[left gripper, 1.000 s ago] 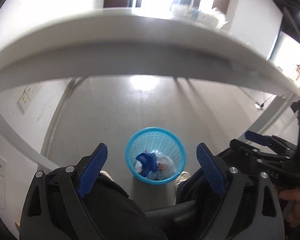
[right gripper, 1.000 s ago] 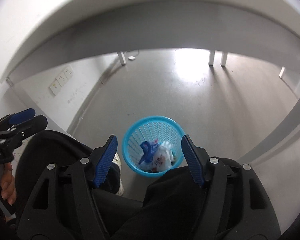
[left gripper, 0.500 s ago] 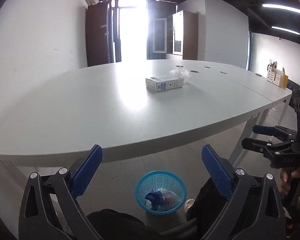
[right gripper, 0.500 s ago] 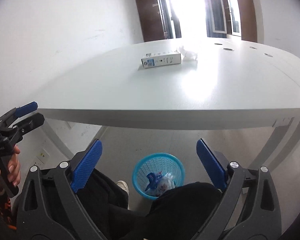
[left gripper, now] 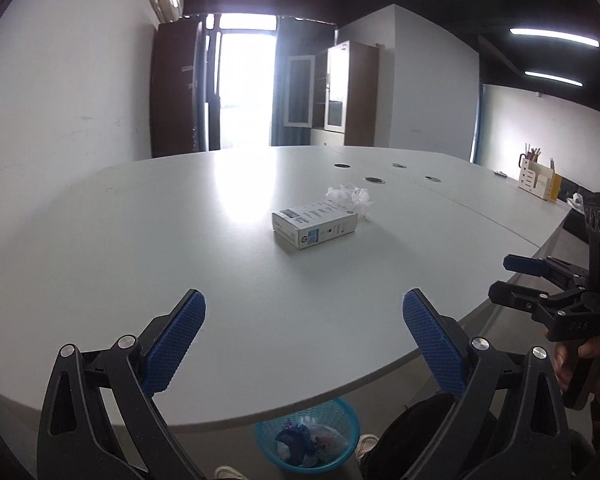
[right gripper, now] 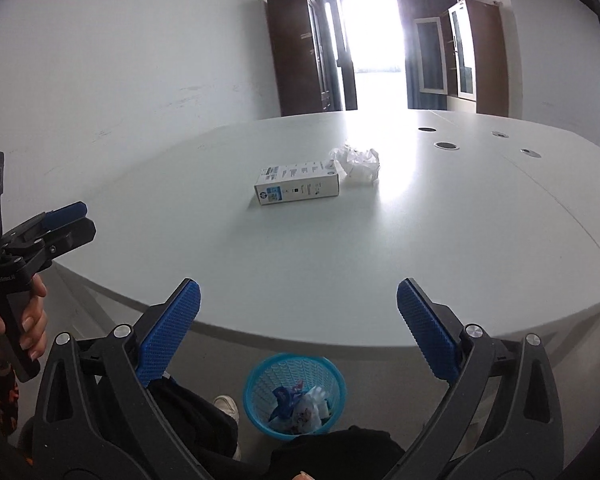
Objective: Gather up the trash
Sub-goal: 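Raise both tools back toward the white box and crumpled plastic on the table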
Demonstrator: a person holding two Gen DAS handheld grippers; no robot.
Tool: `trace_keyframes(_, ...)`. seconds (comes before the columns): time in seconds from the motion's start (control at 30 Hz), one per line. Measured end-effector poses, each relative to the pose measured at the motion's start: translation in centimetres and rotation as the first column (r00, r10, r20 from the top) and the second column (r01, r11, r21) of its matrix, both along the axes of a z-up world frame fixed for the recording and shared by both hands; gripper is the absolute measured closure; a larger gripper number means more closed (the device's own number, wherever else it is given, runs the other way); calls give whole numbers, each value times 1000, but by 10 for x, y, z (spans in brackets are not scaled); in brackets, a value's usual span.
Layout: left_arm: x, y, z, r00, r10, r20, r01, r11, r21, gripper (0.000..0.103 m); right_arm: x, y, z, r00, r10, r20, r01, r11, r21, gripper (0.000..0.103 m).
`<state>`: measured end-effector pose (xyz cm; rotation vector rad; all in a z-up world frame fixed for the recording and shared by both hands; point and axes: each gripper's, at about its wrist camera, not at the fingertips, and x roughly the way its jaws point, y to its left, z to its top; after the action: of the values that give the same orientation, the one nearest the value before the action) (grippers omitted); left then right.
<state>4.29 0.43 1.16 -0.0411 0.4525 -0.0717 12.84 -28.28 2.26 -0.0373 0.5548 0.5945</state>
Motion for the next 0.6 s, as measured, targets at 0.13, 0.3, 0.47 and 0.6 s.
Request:
trace_keyframes(0.13,33,-4,3,995,-81,-59,83,996,26,6,30,2,16,1000,-2,-7,2,1000,-13,9)
trace_keyframes(0.3,72,5,4,990,-103,-98,105,994,13,6,72,3,31,999,-16,-33,15,1000,-5,9)
trace_keyframes(0.47,113,9,3,974,-144,-172,153,988,38,6,119,11,37,998,-19,-63,18,1000,-25,9)
trace_keyframes(0.6,149,10,-7,945,-208,-254,219,976,15,6,157,19,33,994,-34,-107,34,999,-7,9)
